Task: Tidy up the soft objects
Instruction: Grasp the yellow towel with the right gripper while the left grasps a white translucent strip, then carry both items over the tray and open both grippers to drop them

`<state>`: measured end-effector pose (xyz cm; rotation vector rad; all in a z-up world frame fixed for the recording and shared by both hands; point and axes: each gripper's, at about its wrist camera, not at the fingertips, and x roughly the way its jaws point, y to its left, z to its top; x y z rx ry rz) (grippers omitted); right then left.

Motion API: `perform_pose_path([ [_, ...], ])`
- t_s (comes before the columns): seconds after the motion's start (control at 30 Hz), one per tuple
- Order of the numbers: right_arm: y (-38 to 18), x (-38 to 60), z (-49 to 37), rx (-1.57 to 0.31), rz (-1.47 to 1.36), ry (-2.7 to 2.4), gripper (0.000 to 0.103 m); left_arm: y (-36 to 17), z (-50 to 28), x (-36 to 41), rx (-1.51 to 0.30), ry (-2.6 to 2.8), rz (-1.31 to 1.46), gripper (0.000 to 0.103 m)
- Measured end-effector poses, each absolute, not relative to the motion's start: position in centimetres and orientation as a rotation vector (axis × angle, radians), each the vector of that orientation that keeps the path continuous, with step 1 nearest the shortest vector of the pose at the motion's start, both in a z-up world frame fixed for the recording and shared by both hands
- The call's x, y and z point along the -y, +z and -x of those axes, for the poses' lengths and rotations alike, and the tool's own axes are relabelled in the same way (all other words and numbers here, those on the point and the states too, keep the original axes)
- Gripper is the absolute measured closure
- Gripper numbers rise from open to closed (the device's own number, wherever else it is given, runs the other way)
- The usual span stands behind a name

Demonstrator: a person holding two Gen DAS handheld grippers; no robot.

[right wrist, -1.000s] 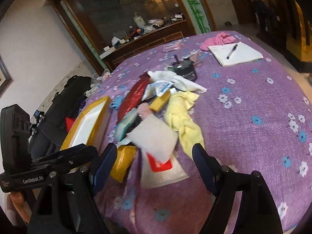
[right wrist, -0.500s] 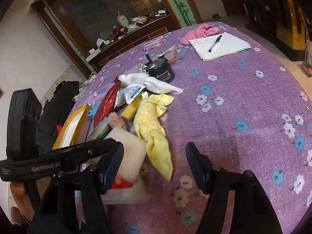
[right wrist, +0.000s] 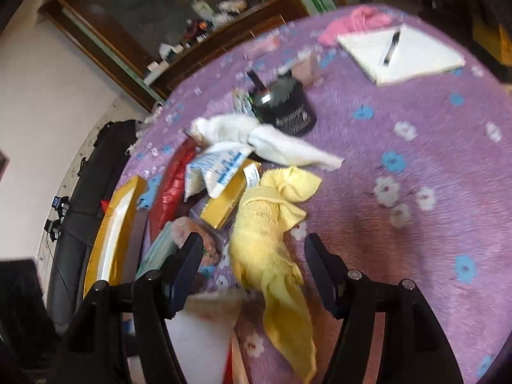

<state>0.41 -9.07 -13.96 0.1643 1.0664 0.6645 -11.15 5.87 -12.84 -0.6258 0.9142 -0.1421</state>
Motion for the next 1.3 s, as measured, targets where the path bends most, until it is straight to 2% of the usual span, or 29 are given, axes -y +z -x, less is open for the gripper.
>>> perform_pose_path([
  [0.03,-14.5,8.5,-0.6,-1.090,-0.151,0.663,0.057,-12.7,11.3,-6.0,-0.910,-0.142,0.620,0.089],
  [0.07,-15.2,8.1,-0.6,-1.102,-0.128,0.653,0.062,-12.8,11.5,-6.2,-0.911,-0.141,0.621,0.089],
  [0.13,-15.8,8.2,-0.4,-1.117,-0.144,0.643,0.065,-13.0,11.7,-6.6,-0.916,-0.137,0.642,0.089],
  [0.47,-9.4,11.5,5.2,-0.915,-0.220,0.652,0.066,-10.6,15.5,-9.5,-0.802,-0.160,0.727,0.089],
  [0.57,-6.8,9.6,7.6,-0.862,-0.221,0.757,0.066,-9.2,18.3,-12.2,-0.741,-0.093,0.743,0.089],
  [0.73,-5.2,3.5,10.8,-0.877,-0.193,0.963,0.066,-7.4,23.1,-18.0,-0.640,0.063,0.750,0.089],
  [0.87,-6.3,-2.4,12.3,-0.921,-0.132,1.065,0.066,-8.3,25.7,-21.7,-0.617,0.156,0.780,0.089],
  [1.13,-12.4,-11.9,12.9,-1.055,-0.013,1.088,0.066,-14.3,27.2,-26.0,-0.753,0.300,0.847,0.089],
  [1.3,-14.8,-14.4,13.7,-1.024,0.132,0.990,0.066,-16.2,26.6,-25.5,-0.847,0.405,0.722,0.088],
])
